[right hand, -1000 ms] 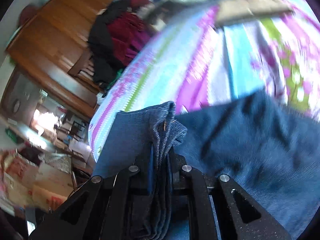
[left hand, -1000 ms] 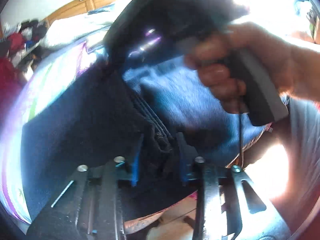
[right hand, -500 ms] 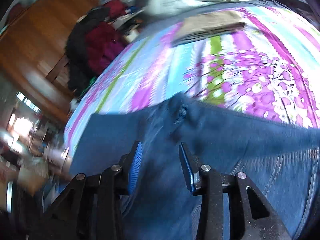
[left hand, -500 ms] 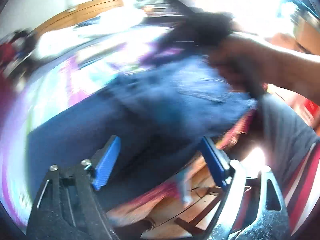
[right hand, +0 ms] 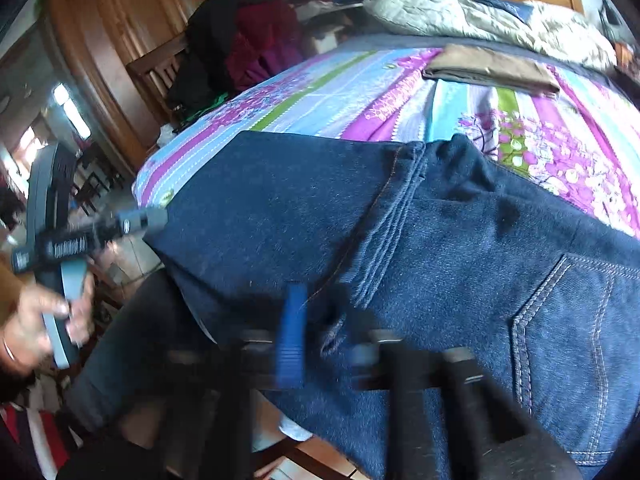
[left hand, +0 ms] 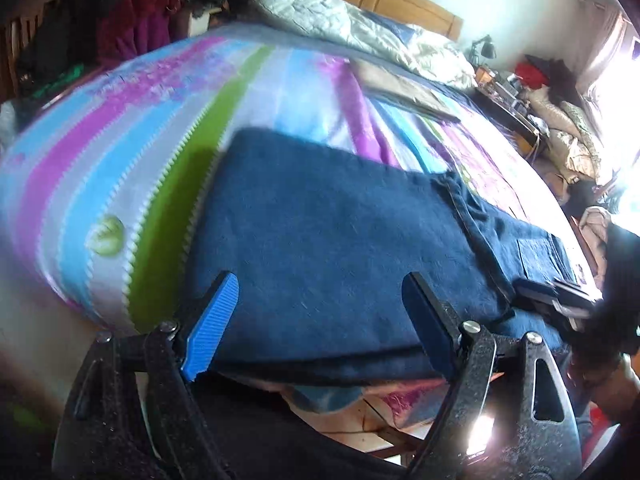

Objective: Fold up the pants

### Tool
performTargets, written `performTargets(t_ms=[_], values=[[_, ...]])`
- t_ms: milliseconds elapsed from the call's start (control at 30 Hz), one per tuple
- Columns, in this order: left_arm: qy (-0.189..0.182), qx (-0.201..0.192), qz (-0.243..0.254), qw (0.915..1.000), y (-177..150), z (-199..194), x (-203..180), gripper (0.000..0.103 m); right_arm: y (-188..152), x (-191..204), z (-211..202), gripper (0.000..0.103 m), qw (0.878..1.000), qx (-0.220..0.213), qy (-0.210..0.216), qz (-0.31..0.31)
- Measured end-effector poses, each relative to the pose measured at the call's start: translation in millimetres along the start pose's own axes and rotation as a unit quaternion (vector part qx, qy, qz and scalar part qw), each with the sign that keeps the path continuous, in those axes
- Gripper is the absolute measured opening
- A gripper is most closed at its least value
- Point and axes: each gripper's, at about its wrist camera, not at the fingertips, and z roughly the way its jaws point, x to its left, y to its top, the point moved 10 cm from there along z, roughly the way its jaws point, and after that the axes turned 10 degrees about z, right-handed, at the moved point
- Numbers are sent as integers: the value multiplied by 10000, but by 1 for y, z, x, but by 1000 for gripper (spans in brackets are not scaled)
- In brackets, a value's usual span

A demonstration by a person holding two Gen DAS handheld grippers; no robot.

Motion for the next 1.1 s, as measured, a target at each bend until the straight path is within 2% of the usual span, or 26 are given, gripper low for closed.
performTargets(t_ms=[133,233,300,333,400,467,500,533,600,633,733,800,867,933,1067,1100], values=[[52,100,248,9996,-8,-2,1,84,-7,9,-13,4,9998,75,184,-50],[68,163,217,9996,-11,0,6,84,-5,4,-29,1,9986,-98,386,359],[69,108,120,9998,-8,-2,11,84,-10,-9,-25,1,9984,-14,232,519],[64,75,63,9999,-7,-3,15,85,-17,-16,-18,1,9983,129,104,551],[17,65,-48,10000,-6,-3,21,85,-27,-26,-8,1,9958,432,117,803],[60,45,-47,10000,-4,-5,26,85,-23,-26,-11,4,9947,299,224,961],[81,4,-10,10000,-3,-7,27,85,-19,-22,-14,9,9954,193,281,893],[97,-27,15,9999,-1,-8,28,85,-15,-16,-16,26,9964,100,339,774],[118,-18,10,9999,-2,-7,30,85,-9,-7,-16,46,9985,-52,277,468],[111,16,-26,9999,-3,-6,32,85,-9,-4,-12,47,9991,-50,243,355],[66,74,-148,9998,-7,-2,32,85,-14,0,2,46,9995,173,130,246],[86,68,-84,9999,-9,-3,30,85,-14,5,2,39,9995,127,210,208],[115,76,30,9999,-12,-3,28,85,-15,8,2,35,10000,47,57,-6],[129,121,82,9998,-14,-1,28,85,-16,6,1,27,9999,7,-27,-113],[87,110,-7,9999,-10,0,30,85,-14,10,-8,16,10000,-71,10,-57],[72,86,-23,9999,-9,-1,30,85,-14,12,-13,9,9999,-98,48,-54]])
